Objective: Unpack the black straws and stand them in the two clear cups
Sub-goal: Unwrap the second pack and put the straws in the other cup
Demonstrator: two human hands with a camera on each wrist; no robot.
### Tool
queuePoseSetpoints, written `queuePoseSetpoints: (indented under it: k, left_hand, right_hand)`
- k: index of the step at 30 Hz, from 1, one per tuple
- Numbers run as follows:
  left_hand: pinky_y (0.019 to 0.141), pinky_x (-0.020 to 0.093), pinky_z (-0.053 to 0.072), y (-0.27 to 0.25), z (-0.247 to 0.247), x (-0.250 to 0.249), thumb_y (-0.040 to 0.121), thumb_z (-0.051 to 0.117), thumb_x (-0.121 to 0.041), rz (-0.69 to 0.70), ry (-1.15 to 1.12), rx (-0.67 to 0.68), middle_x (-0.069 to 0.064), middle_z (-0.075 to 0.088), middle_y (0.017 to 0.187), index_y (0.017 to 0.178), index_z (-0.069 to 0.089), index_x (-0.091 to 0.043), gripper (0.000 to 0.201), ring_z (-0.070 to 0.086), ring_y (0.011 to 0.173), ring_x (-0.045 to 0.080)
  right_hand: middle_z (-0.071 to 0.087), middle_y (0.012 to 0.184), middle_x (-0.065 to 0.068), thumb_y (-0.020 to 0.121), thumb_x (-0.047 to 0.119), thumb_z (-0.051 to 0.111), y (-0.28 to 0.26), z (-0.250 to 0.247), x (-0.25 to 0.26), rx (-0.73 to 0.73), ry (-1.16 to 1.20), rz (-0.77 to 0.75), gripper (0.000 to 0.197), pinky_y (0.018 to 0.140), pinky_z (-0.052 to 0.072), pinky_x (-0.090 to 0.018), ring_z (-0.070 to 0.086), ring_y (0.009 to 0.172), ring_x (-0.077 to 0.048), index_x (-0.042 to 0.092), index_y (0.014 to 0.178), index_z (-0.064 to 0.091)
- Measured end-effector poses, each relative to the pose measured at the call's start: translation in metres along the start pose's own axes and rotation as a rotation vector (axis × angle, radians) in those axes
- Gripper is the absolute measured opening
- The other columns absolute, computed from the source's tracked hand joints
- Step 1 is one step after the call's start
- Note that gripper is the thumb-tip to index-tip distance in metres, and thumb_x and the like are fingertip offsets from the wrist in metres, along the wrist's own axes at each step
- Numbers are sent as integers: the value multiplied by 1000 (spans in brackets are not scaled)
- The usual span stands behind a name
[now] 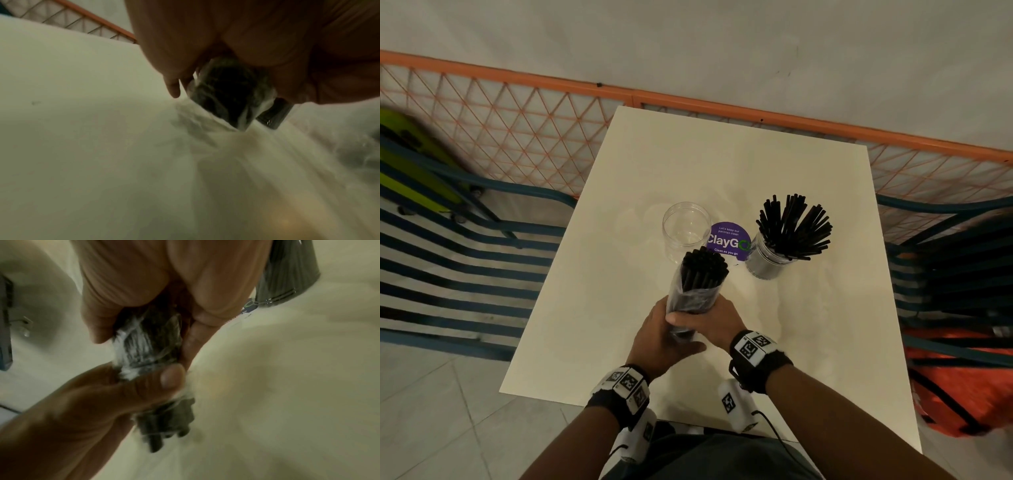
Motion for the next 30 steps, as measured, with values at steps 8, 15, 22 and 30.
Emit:
queuePoseSetpoints:
  k: [8, 15, 22, 30]
  left_hand:
    - [43, 41, 54, -7, -17, -23, 70, 81, -22, -64, -349, -15, 18, 69, 70, 109, 48, -21, 51, 68, 50, 38]
    - [63, 36, 59, -17, -28, -51, 68, 78, -13, -106, -701, 193, 18, 74, 92, 115, 66, -4, 49, 73, 78, 30]
    - [64, 34, 60, -21, -43, -64, 42, 94, -21, -214, -935, 276, 16, 72, 86, 107, 64, 0, 74, 71, 72, 26]
    - [79, 37, 62, -33, -65, -123, 75, 73, 4, -226, -598, 522, 16, 75, 102, 115, 63, -10, 43, 72, 92, 28]
  right_hand:
    - [65, 127, -6, 82, 69, 55, -20, 2, 48, 204, -211, -128, 72, 86, 50, -31, 64, 108, -25, 21, 134, 49]
    - [65, 122, -8, 94, 50, 53, -44, -10, 73, 335, -293, -186, 55, 86, 56, -43, 69, 97, -26, 20, 139, 44]
    - [57, 123, -1, 89, 50, 59, -63, -44, 125, -31, -959, -481, 59, 75, 54, -42, 63, 98, -28, 22, 138, 44]
    - [41, 152, -11, 100, 24, 30, -94, 3, 184, -20, -1499, -1388, 54, 116, 11, -65, 34, 140, -39, 25, 153, 21]
Point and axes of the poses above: each hand's wrist, its own y-axis towards the middle knuckle, its own z-axis out of the palm, x = y × z, the point moved 9 cm from there along y, towards the middle knuckle
